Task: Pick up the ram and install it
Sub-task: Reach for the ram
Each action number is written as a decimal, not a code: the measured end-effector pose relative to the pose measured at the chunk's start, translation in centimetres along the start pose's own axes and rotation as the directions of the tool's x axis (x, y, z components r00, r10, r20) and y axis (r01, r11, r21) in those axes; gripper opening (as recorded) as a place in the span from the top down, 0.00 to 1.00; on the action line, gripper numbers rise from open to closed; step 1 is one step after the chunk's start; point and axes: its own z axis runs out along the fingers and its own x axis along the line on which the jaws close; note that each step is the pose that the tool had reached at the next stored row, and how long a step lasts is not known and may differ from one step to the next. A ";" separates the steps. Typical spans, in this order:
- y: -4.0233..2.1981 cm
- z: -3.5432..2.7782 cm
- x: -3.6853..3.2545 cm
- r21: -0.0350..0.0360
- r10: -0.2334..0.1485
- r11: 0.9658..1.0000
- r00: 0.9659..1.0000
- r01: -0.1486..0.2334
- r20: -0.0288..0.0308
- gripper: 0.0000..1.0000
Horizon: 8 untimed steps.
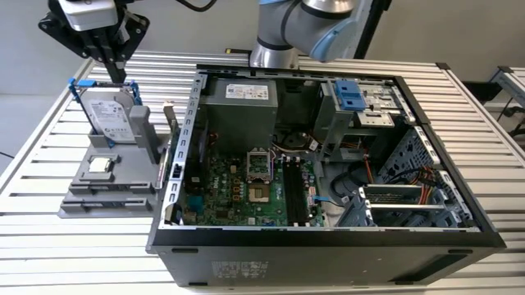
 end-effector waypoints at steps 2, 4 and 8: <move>-0.01 -0.01 0.59 0.000 -0.002 1.000 1.000 0.002 0.000 1.00; -0.02 -0.03 1.21 0.000 -0.004 1.000 1.000 0.004 0.000 1.00; -0.04 -0.05 2.44 0.000 -0.008 1.000 1.000 0.008 0.000 1.00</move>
